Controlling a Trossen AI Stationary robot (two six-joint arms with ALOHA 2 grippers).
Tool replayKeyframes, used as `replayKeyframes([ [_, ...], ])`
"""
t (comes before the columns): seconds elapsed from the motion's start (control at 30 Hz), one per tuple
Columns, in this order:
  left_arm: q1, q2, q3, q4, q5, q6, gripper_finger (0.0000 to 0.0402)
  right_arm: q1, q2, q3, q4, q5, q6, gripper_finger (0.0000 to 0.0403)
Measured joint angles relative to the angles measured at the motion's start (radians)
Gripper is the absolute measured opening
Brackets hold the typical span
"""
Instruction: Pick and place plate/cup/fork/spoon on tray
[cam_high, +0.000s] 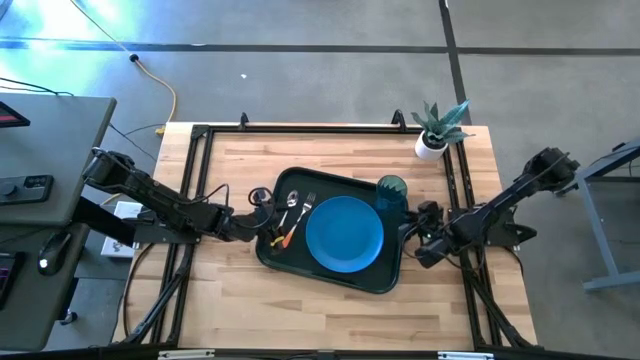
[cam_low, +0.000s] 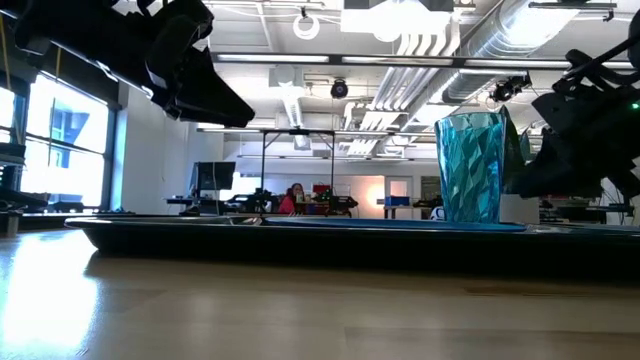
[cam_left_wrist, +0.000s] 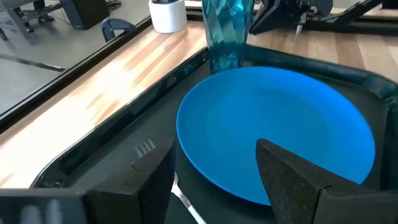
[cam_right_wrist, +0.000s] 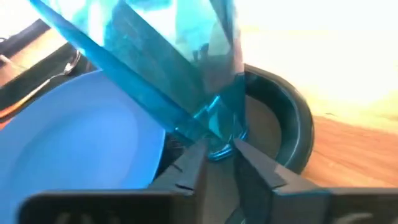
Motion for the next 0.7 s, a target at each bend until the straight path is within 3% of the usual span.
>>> replayKeyframes([
  [0.17, 0.000, 0.000, -0.027, 0.002, -0.001, -0.033, 0.0211, -0.021, 0.000, 0.000, -0.034, -0.016, 0.007, 0.0007],
  [0.47, 0.006, 0.000, -0.030, 0.014, -0.008, -0.050, 0.0211, -0.173, 0.047, 0.000, -0.233, -0.213, 0.124, 0.0002],
  [0.6, 0.006, 0.000, -0.030, 0.026, -0.008, -0.050, 0.0211, -0.202, 0.114, 0.000, -0.089, -0.298, 0.045, 0.0000],
  [0.7, 0.006, 0.000, -0.030, 0.030, -0.008, -0.050, 0.0211, -0.199, 0.177, -0.001, 0.016, -0.260, -0.014, 0.0000],
])
